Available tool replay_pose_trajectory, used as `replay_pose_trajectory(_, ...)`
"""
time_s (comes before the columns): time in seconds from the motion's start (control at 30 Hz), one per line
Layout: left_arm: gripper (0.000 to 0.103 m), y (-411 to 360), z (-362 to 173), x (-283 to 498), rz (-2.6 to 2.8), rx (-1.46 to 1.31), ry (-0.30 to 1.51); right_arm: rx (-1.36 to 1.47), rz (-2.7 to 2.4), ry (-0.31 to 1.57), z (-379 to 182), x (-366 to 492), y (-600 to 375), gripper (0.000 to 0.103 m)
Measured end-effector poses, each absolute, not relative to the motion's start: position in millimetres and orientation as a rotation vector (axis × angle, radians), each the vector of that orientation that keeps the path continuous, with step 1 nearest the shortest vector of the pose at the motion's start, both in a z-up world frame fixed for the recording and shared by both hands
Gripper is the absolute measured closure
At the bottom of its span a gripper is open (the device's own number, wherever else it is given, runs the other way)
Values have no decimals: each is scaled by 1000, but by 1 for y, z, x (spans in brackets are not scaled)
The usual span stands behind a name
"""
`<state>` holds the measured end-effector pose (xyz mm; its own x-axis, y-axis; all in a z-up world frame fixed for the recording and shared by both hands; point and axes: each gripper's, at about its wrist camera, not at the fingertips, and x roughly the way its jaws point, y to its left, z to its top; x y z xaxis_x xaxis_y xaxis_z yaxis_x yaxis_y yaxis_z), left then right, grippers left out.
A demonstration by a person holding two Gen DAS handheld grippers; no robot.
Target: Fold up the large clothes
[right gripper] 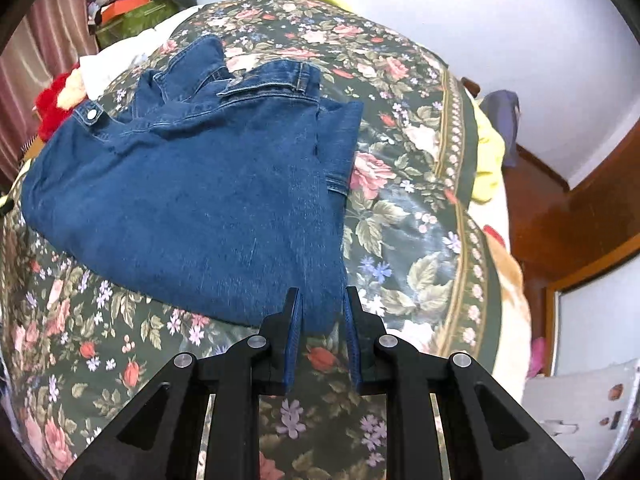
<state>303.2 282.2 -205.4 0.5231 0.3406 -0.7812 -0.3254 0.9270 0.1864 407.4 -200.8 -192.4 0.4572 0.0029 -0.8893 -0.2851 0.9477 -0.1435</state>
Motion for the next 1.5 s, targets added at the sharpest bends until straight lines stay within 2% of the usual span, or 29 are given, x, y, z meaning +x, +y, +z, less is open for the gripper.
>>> replay_pose_trajectory(0.3,4,264,-173,284,344,-230,810,-304,225,944,-150,390,-166,87)
replay_pose_trajectory(0.53,4,240,-218,301,178,-564,887,-254,340,884,-135,396,-112,87)
replay_pose_trajectory(0.77,4,226,-281,331,72,-861,988,-305,421,993,-183,421,-62,87)
replay_pose_trajectory(0.93,7,227,-304,347,13,-1013,972,-364,441,1111,-233,437,-47,87)
replay_pose_trajectory(1.23,7,220,-299,402,71,-922,879,-309,492,1099,-244,442,-51,87)
replay_pose_trajectory(1.3,11,217,-294,409,121,-904,847,-284,501,1096,-245,441,-55,87)
replay_pose_trajectory(1.33,21,217,-294,412,152,-886,828,-271,506,1095,-245,441,-57,87)
replay_pose_trajectory(1.37,40,217,-293,416,201,-850,828,-255,513,1095,-245,442,-58,87)
replay_pose_trajectory(1.5,58,220,-287,420,246,-839,837,-219,535,1113,-242,442,-60,87)
